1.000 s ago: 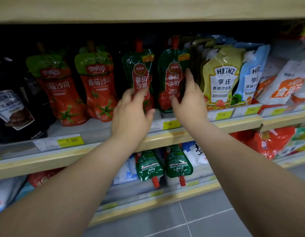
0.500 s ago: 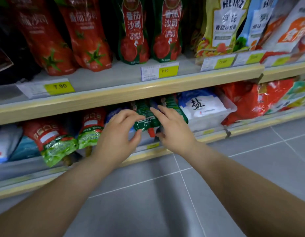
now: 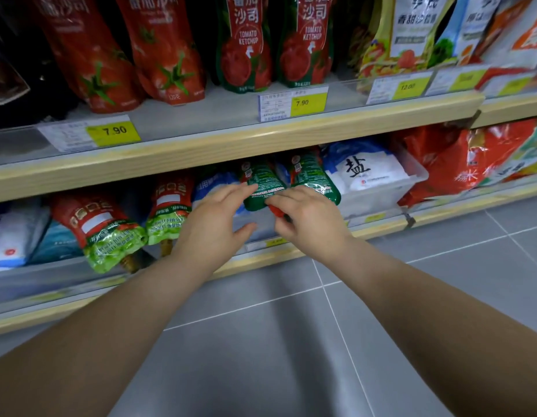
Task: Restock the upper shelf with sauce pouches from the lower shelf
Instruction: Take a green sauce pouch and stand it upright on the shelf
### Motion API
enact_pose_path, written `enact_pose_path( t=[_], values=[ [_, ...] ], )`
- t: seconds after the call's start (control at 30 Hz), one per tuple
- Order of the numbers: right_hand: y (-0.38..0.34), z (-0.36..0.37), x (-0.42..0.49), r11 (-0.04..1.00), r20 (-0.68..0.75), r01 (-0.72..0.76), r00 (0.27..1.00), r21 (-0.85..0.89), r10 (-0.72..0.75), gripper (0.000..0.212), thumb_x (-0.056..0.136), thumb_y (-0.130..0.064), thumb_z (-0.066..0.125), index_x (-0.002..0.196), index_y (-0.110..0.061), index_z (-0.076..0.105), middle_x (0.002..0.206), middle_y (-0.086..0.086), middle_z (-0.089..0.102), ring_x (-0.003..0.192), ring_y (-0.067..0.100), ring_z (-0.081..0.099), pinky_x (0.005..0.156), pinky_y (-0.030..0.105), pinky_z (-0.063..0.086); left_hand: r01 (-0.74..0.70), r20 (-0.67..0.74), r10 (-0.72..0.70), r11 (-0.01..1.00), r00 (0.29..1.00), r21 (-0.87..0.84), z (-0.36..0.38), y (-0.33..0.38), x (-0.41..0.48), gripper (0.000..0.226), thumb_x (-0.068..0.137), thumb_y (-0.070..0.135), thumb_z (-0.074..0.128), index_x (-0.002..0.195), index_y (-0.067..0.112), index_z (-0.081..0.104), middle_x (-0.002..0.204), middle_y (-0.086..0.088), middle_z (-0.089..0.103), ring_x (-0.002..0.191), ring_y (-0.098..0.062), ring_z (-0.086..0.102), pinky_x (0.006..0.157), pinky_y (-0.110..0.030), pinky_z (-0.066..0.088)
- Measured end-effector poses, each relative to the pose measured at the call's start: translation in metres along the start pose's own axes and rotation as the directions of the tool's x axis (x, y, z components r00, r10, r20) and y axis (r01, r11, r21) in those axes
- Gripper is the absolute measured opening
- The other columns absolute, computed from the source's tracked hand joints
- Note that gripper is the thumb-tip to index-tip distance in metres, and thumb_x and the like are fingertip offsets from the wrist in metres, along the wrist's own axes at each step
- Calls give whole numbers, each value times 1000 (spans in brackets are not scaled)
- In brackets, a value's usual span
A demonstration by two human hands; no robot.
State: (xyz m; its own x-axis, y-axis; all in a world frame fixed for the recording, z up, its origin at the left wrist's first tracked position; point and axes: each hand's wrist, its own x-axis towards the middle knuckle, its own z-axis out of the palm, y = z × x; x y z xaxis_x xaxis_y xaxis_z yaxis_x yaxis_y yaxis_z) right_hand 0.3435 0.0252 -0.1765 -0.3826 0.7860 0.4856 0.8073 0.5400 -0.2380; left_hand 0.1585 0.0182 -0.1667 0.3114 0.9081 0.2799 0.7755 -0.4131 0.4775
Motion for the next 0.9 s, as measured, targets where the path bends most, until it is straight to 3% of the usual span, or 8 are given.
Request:
enact_pose_path(
  t=[0.23,0.3,0.43,0.6,0.7,0.8,0.9],
  values=[
    [-11,-37,8,984,-139,-33,989,174,57,24,78,-10,66,102,-10,71,82,6,72,78,30,62,70,40,52,-52,-178,69,994,982,96,-8,27,19,27,82,8,65,109,11,67,105,-10,69,96,-36,60,80,-42,49],
    [-11,-43,12,972,-169,-64,980,225,103,30,81,-13,67,110,-10,68,90,5,71,85,29,61,76,41,51,-70,-222,96,990,970,124,-15,31,25,20,83,5,61,101,9,68,97,-11,70,89,-36,61,76,-42,49],
    [-4,-41,10,937,-190,-175,952,301,238,63,82,-24,71,137,-11,42,127,7,57,114,24,50,98,26,36,-71,-314,101,992,944,108,-29,41,34,12,87,12,61,96,9,68,89,-10,71,84,-34,62,67,-41,49],
    [-9,-29,-3,897,-173,-248,929,367,327,105,75,-28,78,149,-18,4,132,10,48,119,15,42,94,17,31,-84,-376,132,986,917,142,-42,56,47,12,91,23,58,97,17,67,86,-5,70,83,-31,61,62,-40,48],
    [-17,-27,-2,871,-123,-266,931,413,343,119,70,-39,78,145,-35,-13,138,5,42,124,15,42,94,27,39,-74,-431,99,995,897,73,-49,64,54,12,91,24,58,98,20,66,85,-3,70,80,-28,62,62,-37,47],
    [-25,-29,1,864,-109,-277,930,419,351,122,65,-46,80,144,-40,-12,139,1,41,123,11,39,92,30,42,-86,-474,36,993,880,-83,-60,72,64,12,92,25,56,99,20,64,87,2,68,79,-21,61,66,-40,49],
    [-31,-36,7,868,-144,-285,918,406,369,119,66,-44,79,144,-44,-11,128,0,46,112,10,44,82,34,46,-148,-516,42,975,855,-167,-73,88,75,9,92,24,56,98,23,63,87,13,64,77,-7,57,68,-33,48]
  ],
)
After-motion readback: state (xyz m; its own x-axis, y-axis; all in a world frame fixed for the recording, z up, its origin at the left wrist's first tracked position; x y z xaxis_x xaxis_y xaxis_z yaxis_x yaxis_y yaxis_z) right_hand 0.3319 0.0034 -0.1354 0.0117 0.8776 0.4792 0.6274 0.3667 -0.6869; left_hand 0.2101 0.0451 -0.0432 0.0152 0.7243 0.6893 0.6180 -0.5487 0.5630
